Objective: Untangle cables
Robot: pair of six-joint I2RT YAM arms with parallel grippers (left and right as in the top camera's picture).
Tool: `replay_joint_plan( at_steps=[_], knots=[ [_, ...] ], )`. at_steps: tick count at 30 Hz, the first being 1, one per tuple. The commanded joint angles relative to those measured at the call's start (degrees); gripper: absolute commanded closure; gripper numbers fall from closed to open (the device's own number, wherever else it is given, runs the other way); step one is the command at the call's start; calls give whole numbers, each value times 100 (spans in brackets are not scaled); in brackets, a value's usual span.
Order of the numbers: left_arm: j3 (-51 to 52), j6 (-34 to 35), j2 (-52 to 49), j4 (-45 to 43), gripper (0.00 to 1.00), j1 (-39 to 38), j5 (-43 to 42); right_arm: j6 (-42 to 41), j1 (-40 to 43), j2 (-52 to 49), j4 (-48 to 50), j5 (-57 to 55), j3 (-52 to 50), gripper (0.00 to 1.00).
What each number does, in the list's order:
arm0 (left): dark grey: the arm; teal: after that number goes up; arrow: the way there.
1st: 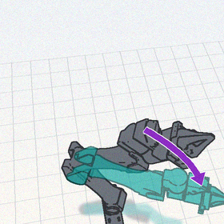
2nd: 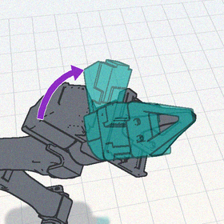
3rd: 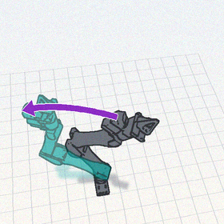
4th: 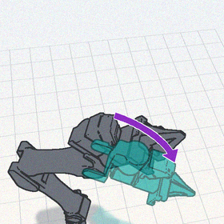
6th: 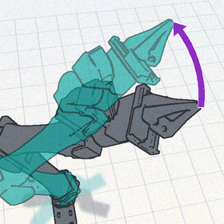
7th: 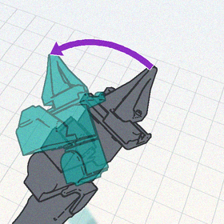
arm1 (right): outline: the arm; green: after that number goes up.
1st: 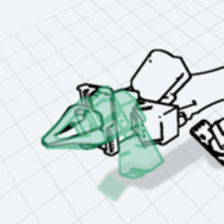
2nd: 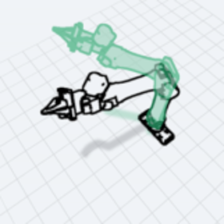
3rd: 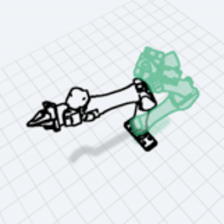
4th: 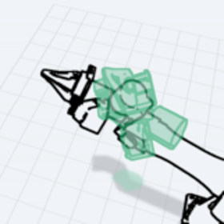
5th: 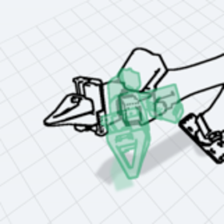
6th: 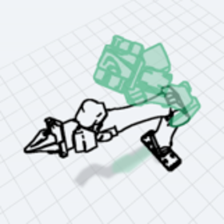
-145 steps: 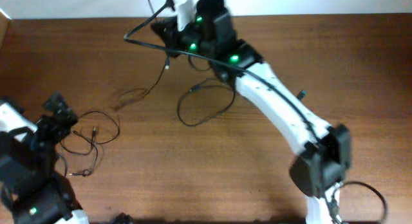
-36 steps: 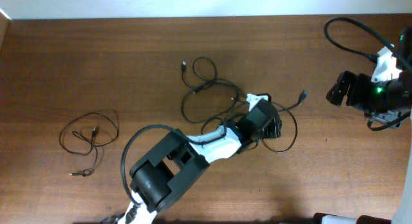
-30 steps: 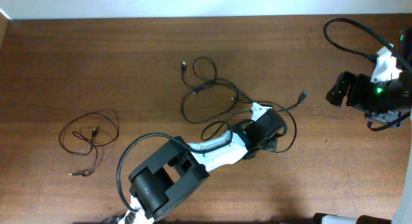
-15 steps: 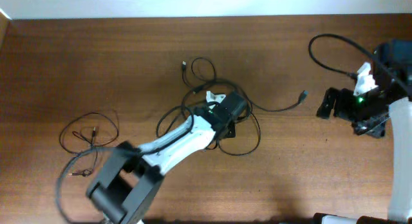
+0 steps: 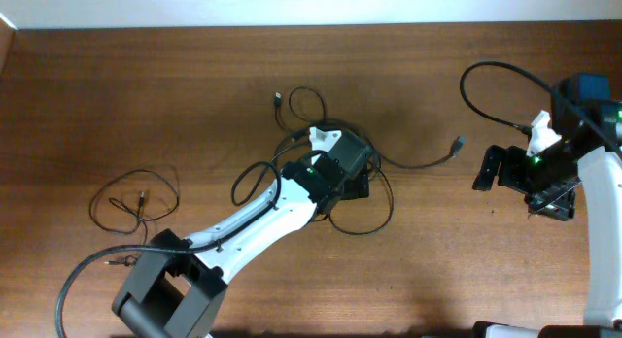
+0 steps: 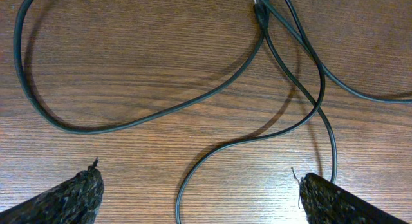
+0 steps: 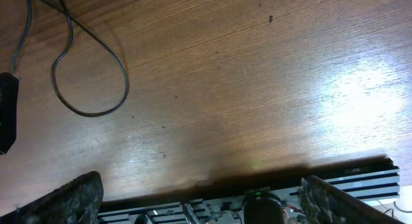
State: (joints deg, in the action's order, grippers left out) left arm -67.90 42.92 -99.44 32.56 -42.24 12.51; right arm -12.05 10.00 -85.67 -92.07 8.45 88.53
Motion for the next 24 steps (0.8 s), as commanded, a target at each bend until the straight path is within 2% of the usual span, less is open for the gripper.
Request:
replay_joint_plan(
  at_steps=[1, 6, 9, 13, 15, 17, 22, 24],
  knots=[
    [24, -15, 57, 9, 1, -11, 31, -87, 11, 44, -2, 28, -57, 1],
    [24, -13, 57, -85, 1, -157, -210, -87, 15, 44, 90, -57, -57, 1],
    [24, -17, 52, -562, 1, -251, -361, -87, 15, 44, 92, -57, -57, 1],
    [24, -50, -170, -1285, 1, -262, -144, -87, 15, 44, 92, -57, -57, 2],
    [24, -382, -485, -1810, 1, -260, -50, -87, 15, 44, 92, -57, -57, 2],
    [24, -791, -907, -2426, 5, -262, -101, -87, 15, 44, 92, -57, -57, 1],
    [24, -789, -1526, -3235, 13, -302, -605, -87, 15, 44, 94, -57, -57, 1],
    [24, -782, -1729, -3307, 22, -343, -616, -87, 15, 44, 96, -57, -57, 2]
  ],
)
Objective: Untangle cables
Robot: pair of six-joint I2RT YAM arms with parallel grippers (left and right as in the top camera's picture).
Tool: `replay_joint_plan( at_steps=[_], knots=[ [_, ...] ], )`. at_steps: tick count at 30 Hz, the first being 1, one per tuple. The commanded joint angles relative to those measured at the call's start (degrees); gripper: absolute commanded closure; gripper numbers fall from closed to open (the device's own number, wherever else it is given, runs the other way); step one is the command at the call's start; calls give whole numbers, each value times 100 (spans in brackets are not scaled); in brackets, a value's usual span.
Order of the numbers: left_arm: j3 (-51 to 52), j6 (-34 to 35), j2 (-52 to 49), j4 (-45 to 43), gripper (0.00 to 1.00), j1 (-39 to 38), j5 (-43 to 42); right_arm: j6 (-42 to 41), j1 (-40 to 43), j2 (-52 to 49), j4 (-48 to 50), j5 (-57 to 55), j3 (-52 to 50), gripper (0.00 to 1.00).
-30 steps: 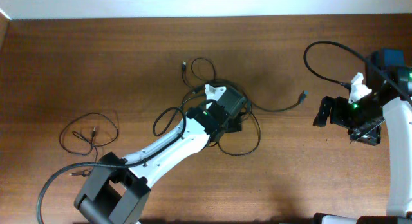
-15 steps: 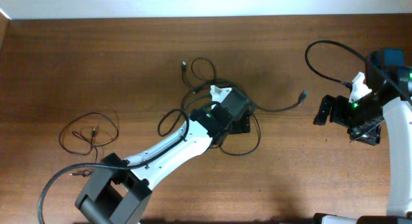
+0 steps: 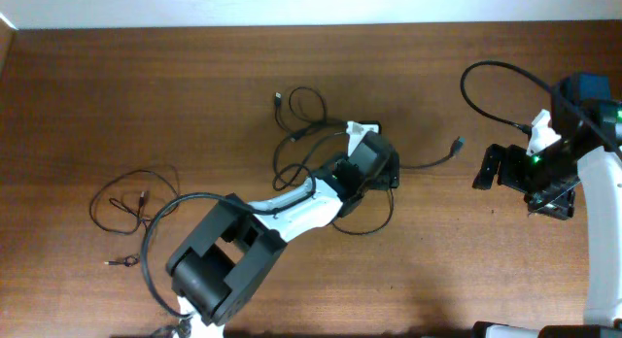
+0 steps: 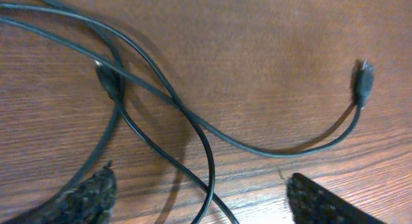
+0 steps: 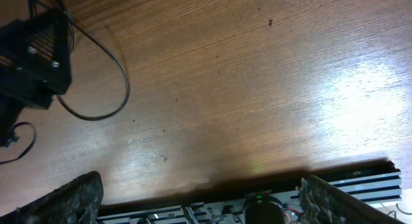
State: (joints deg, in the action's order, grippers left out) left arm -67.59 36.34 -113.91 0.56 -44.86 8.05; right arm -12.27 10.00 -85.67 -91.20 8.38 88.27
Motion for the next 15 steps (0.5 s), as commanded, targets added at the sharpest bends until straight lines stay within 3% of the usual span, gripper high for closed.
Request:
replay_joint_plan(
  at_steps=[1, 4, 6, 7, 8, 9, 10, 11, 15],
  knots=[
    [-7, -125, -404, -157, 27, -127, -186, -66, 15, 44, 9, -50, -31, 2],
    [-7, -125, -664, -275, 29, -433, -173, -66, 15, 44, 11, -50, -31, 2],
    [-7, -125, -918, -291, 37, -649, 306, -66, 15, 44, 13, -50, -31, 2],
    [-7, -125, -957, -291, 47, -671, 505, -66, 15, 44, 13, -50, -31, 2],
    [-7, -127, -964, -280, 63, -671, 643, -66, 15, 44, 13, -50, -31, 1],
    [-7, -127, -964, -181, 87, -656, 717, -66, 15, 44, 13, -50, -31, 2],
    [-7, -129, -960, -111, 100, -645, 741, -66, 15, 44, 13, -50, -31, 2],
    [-9, -151, -911, -46, 100, -627, 750, -66, 15, 44, 13, -50, -31, 2],
    [-278, -1569, 330, 236, 100, -247, 743, -66, 15, 44, 15, -50, -31, 1]
  ],
)
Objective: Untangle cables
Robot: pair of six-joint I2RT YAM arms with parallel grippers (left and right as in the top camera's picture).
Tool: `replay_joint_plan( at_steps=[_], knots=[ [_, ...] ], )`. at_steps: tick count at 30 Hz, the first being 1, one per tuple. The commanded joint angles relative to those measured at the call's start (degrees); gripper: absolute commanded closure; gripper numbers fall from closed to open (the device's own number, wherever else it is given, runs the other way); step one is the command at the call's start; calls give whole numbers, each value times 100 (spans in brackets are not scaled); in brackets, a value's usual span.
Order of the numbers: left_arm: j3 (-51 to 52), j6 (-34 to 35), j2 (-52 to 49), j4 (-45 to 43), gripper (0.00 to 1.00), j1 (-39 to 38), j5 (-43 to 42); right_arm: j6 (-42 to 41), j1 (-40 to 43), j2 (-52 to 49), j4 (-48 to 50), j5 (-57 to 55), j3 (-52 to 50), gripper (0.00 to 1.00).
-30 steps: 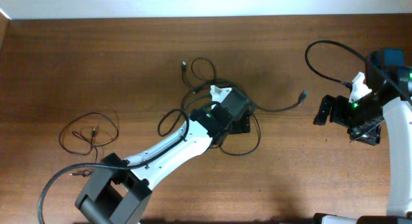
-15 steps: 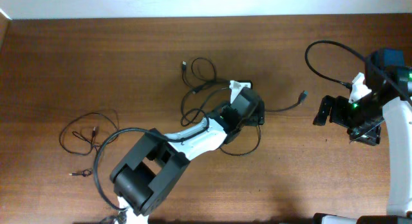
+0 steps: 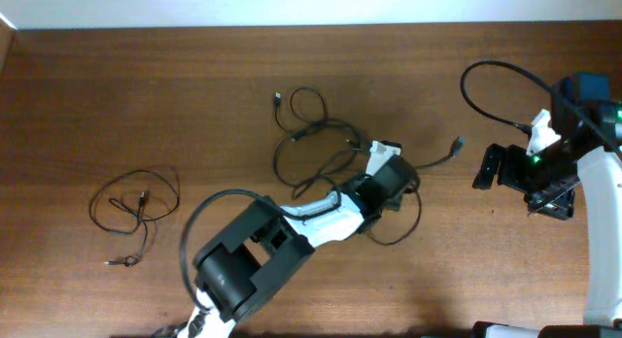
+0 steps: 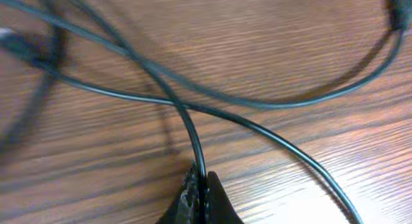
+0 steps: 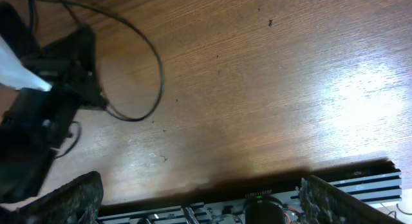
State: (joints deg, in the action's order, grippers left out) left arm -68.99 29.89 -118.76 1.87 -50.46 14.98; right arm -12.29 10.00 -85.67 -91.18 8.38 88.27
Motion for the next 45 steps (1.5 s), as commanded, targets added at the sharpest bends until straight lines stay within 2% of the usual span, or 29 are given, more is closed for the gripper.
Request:
replay_joint_plan(
  at_steps=[1, 5, 8, 10, 12, 14, 16, 19, 20, 23, 26, 30, 33, 37, 39, 40, 42, 45],
  knots=[
    [-238, -1209, 1198, 72, 100, 490, 50, -63, 15, 44, 13, -50, -31, 1],
    [-393, -1307, 2142, -57, 100, 1434, 26, -63, 15, 44, 13, -50, -31, 1],
    [-393, -1305, 2210, -59, 100, 1875, -509, -63, 15, 44, 13, -50, -31, 2],
    [-393, -1283, 2210, -42, 100, 2055, 424, -63, 15, 44, 13, -50, -31, 1],
    [-551, -1287, 2251, -660, 100, 2465, 1644, -63, 15, 44, 11, -50, -31, 1],
    [-796, -1287, 2280, -975, 100, 2868, 1958, -63, 15, 44, 13, -50, -31, 1],
    [-1209, -1281, 2280, -1270, 100, 3713, 1858, -63, 15, 44, 13, -50, -31, 2],
    [-1550, -986, 2280, -1473, 100, 4701, 1108, -63, 15, 44, 13, -50, -31, 1],
    [-1657, -756, 2280, -1495, 100, 4990, 1102, -66, 15, 44, 13, -50, -31, 2],
    [-1744, -675, 2277, -1937, 100, 6048, 1093, -63, 15, 44, 13, -50, -31, 2],
    [-1742, -675, 2253, -1650, 100, 6636, 1064, -63, 15, 44, 13, -50, -31, 2],
    [-1742, -678, 1849, -1102, 100, 6798, 337, -63, 15, 44, 13, -50, -31, 2],
    [-1742, -621, 1145, -1130, 100, 6695, -424, -63, 15, 44, 13, -50, -31, 1],
    [-1742, -595, 304, -1381, 100, 6505, -476, -63, 15, 44, 13, -50, -31, 2],
    [-1742, -599, 2, -1237, 100, 6446, -514, -63, 15, 44, 13, -50, -31, 2],
    [-1742, -791, -96, -1204, 100, 6422, -509, -63, 15, 44, 11, -50, -31, 2],
    [-1742, -1316, -125, -1364, 100, 6422, -59, -63, 15, 44, 13, -50, -31, 2],
    [-1867, -2308, -28, -1788, 100, 6507, 1685, -63, 15, 44, 13, -50, -31, 1]
  ],
)
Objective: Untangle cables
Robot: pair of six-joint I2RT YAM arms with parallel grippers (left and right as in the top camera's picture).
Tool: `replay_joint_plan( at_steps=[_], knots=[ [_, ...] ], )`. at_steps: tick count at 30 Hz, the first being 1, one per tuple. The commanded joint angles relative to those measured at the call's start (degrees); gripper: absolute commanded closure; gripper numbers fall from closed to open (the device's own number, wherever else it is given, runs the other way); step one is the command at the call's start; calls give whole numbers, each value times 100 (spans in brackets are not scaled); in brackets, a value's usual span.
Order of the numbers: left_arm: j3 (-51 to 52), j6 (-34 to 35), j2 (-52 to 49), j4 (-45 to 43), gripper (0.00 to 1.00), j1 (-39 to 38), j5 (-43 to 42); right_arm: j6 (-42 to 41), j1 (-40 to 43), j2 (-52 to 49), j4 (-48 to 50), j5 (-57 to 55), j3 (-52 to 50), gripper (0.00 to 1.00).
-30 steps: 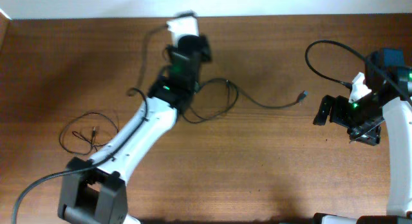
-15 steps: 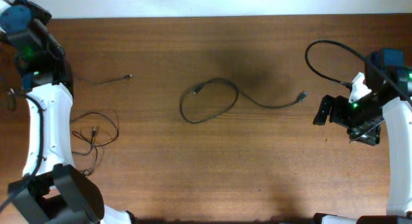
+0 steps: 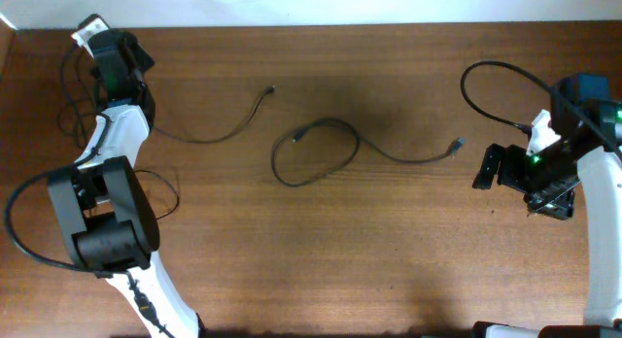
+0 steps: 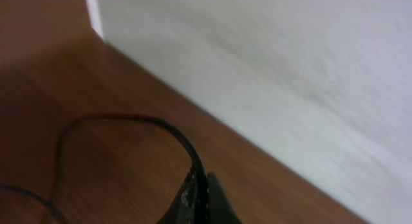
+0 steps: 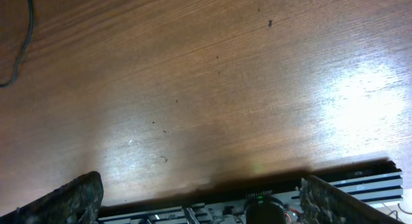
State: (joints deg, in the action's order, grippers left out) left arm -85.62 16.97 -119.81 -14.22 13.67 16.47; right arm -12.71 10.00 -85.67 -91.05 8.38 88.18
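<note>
My left gripper (image 3: 109,49) is at the table's far left back corner, shut on a black cable (image 3: 206,140). That cable trails right to a plug near the back middle. In the left wrist view the gripper (image 4: 201,180) pinches the cable (image 4: 129,119), which arcs over the wood below a white wall. A second black cable (image 3: 457,142) lies alone in the middle, looped once, its plug pointing right. My right gripper (image 3: 491,168) is at the right side, open, with nothing between its fingers (image 5: 71,198).
A thin dark cable (image 3: 176,190) lies at the left, partly hidden behind my left arm. A thick black lead (image 3: 486,68) arcs above the right arm. A short piece of cable (image 5: 26,31) shows at the top left of the right wrist view.
My left gripper, shut on a cable at the table's middle, is now at the far left back corner with that cable. The two cables now lie apart. The right arm has not moved.
My left gripper was open over a tangled heap of black cables in the middle. It was then further right, open over crossing strands, and then shut on one strand. Now it holds that cable at the left back corner, and the other lies alone in the middle.
</note>
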Motion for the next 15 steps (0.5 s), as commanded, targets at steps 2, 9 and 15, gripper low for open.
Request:
replay_joint_plan(
  at_steps=[2, 9, 15],
  knots=[
    [-688, -1628, 105, -177, 100, 166, 2719, -22, 15, 44, 0, -50, -22, 1],
    [-2435, -1727, 107, -136, 100, 358, 3355, -22, 15, 44, 0, -50, -22, 2],
    [-2559, -1248, 66, 1458, 100, 326, 273, -22, 15, 44, 0, -50, -22, 1]
  ],
)
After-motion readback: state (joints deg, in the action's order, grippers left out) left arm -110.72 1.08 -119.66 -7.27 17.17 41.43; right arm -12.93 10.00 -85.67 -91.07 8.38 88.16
